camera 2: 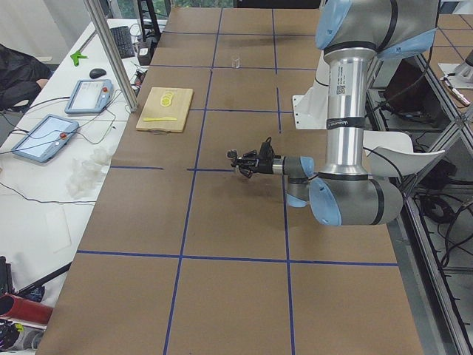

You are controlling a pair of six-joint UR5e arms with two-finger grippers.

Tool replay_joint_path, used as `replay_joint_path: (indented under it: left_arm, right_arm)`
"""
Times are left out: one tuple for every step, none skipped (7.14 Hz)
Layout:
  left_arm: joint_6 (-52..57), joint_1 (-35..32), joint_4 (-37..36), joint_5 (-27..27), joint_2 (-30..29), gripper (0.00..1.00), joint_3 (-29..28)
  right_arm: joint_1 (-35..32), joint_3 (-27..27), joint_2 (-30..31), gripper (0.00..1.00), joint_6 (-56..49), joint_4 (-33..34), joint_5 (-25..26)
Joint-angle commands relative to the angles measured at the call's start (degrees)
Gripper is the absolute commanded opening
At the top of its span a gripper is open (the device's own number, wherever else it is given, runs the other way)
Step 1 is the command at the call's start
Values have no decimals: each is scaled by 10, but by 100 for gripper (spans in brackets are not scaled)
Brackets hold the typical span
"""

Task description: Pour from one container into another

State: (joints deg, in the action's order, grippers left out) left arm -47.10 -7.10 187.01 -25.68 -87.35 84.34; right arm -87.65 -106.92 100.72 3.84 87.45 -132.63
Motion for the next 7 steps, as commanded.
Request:
replay_joint_path:
  left_arm:
    - [0, 2, 1, 28, -8, 0, -5]
    - [0, 2, 1, 32, -9, 0, -12]
    - [1, 6, 1, 31, -10, 0, -17]
    - [4, 14, 0, 29, -11, 1, -17]
    - [4, 23, 0, 28, -11, 2, -21]
    - [4, 24, 0, 27, -16, 2, -24]
    - [4, 25, 0, 27, -17, 4, -25]
  right_arm:
    - [-2, -1, 0, 100, -1, 0, 1]
    - [-2, -1, 0, 100, 0, 0, 0]
    - [-2, -1, 1, 100, -1, 1, 0]
    - [-2, -1, 0, 100, 0, 0, 0]
    - [-2, -1, 0, 100, 0, 0, 0]
    - [-2, -1, 0, 100, 0, 0, 0]
    - [-2, -1, 0, 100, 0, 0, 1]
